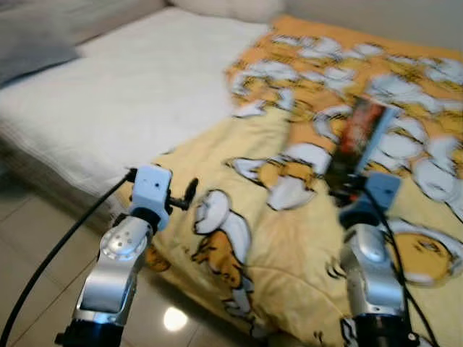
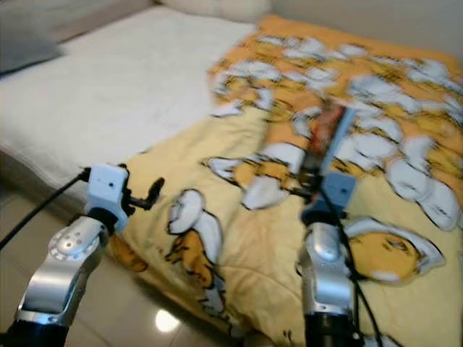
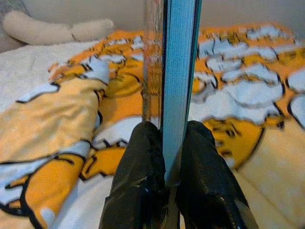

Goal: Clean up the room

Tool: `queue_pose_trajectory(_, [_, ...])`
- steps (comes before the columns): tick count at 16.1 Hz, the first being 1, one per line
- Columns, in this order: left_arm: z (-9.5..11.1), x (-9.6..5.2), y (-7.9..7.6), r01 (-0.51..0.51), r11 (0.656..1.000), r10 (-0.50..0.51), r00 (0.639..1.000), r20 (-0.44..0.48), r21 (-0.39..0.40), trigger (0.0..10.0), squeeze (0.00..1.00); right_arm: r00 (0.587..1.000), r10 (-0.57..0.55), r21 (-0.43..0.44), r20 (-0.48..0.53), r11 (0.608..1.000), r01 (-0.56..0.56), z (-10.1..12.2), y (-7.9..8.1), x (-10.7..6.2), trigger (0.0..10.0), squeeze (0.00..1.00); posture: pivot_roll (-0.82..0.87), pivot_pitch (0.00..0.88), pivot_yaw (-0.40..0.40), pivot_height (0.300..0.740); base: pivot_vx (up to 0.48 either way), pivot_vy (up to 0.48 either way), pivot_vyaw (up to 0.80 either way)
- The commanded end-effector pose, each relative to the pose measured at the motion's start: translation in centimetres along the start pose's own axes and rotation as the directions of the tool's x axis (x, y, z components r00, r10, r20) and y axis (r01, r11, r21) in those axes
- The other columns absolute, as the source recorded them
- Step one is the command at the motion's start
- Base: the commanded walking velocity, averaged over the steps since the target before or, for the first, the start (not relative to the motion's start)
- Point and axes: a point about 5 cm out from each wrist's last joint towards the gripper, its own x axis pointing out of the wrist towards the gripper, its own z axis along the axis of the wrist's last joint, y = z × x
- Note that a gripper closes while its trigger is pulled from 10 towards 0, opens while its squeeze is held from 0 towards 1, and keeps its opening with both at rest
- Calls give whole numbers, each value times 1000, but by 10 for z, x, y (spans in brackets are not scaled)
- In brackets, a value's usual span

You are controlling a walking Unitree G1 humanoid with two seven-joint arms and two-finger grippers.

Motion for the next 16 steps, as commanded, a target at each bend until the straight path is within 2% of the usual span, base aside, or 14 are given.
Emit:
queue_pose_trajectory(1, [2, -1, 2, -6, 1000, 6, 1000, 9, 8, 10000, 0, 1000, 27, 24, 14, 999, -27, 6, 5, 3, 10000, 0, -51, 0, 23, 740, 0, 330, -800])
queue_pose_trajectory(3, [3, 2, 8, -45, 999, 45, 999, 5, 2, 10000, 0, 1000, 13, 42, -2, 999, -13, 2, 6, 2, 10000, 0, -45, 0, 29, 740, 0, 341, -800])
queue_pose_trajectory(9, [1, -3, 15, -61, 998, 61, 998, -11, 9, 10000, 0, 1000, -6, 59, -24, 998, 8, -1, 5, 2, 10000, 0, -37, 0, 34, 740, 0, 378, -800])
queue_pose_trajectory(14, [2, -2, 15, -70, 998, 70, 997, -18, 3, 10000, 0, 1000, 12, 35, 10, 999, -13, 8, 9, 4, 10000, 0, -30, 0, 40, 740, 0, 396, -800])
queue_pose_trajectory(16, [1, -4, 21, -90, 996, 90, 996, -27, 11, 10000, 0, 998, 39, 26, 40, 999, -40, 17, 13, 8, 10000, 0, -33, 0, 44, 740, 0, 409, -700])
